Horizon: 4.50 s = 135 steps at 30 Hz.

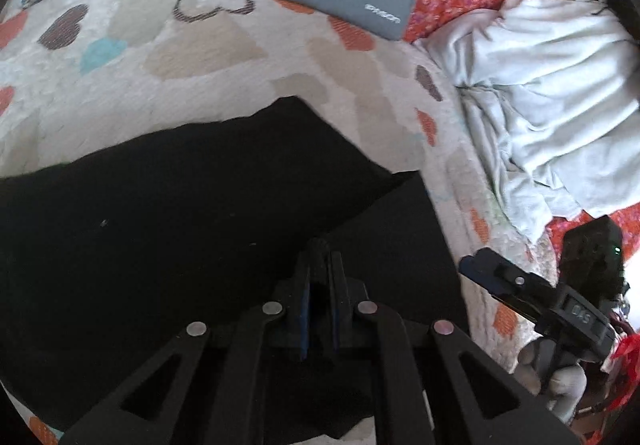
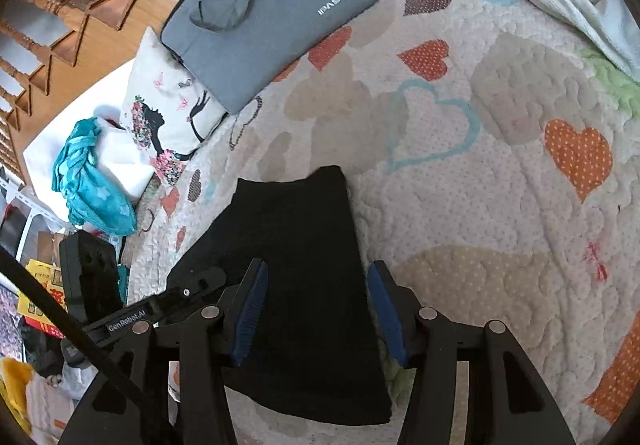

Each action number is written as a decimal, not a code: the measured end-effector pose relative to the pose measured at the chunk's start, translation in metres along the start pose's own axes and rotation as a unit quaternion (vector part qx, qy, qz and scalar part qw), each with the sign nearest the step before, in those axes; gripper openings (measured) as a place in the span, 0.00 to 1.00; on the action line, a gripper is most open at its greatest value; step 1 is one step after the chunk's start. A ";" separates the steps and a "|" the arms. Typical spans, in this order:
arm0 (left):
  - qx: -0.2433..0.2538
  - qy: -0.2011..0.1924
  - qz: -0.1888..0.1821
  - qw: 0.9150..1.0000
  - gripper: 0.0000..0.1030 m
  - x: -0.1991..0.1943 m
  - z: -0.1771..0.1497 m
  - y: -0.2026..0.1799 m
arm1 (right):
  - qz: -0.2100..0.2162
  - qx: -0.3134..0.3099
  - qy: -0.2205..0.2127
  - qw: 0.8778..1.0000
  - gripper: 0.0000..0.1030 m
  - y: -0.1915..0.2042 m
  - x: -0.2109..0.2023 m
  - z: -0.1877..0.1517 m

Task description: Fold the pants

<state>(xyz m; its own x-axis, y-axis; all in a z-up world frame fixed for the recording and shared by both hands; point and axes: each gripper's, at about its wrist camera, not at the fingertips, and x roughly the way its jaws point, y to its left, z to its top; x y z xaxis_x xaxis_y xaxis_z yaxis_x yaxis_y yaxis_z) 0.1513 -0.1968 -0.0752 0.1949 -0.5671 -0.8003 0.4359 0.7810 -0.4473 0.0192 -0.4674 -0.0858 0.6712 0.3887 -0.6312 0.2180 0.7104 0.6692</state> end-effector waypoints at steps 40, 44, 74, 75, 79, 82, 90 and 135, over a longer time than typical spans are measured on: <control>-0.026 -0.040 -0.098 0.994 0.31 -0.029 -0.032 0.016 | 0.105 0.021 0.048 0.993 0.61 0.023 0.021 0.021; -0.049 -0.047 -0.094 0.993 0.31 -0.029 -0.026 0.022 | 0.154 0.015 0.091 0.984 0.61 0.031 0.018 -0.007; -0.253 -0.194 0.023 0.948 0.43 -0.163 -0.063 0.198 | 0.096 -0.109 0.162 0.976 0.66 0.114 0.082 -0.032; -0.267 -0.192 0.018 0.944 0.43 -0.164 -0.068 0.206 | 0.098 -0.112 0.161 0.976 0.66 0.122 0.085 -0.029; -0.305 -0.179 -0.010 0.935 0.44 -0.158 -0.088 0.224 | 0.110 -0.131 0.181 0.969 0.66 0.170 0.114 -0.019; -0.319 -0.167 -0.025 0.933 0.48 -0.148 -0.097 0.226 | 0.105 -0.142 0.229 0.957 0.66 0.211 0.155 -0.027; -0.301 -0.164 0.005 0.939 0.56 -0.132 -0.101 0.213 | 0.016 -0.202 0.312 0.928 0.66 0.289 0.243 -0.055; -0.214 -0.181 -0.112 0.953 0.33 -0.130 -0.107 0.112 | -0.178 -0.445 0.265 0.837 0.13 0.356 0.198 -0.098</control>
<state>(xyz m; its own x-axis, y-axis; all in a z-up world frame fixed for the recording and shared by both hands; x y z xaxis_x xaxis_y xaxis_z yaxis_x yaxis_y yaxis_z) 0.0809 -0.0076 -0.0636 0.4639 -0.7245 -0.5098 0.1187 0.6211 -0.7747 0.1599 -0.0801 -0.0106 0.2162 0.0979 -0.9714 -0.4351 0.9004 -0.0061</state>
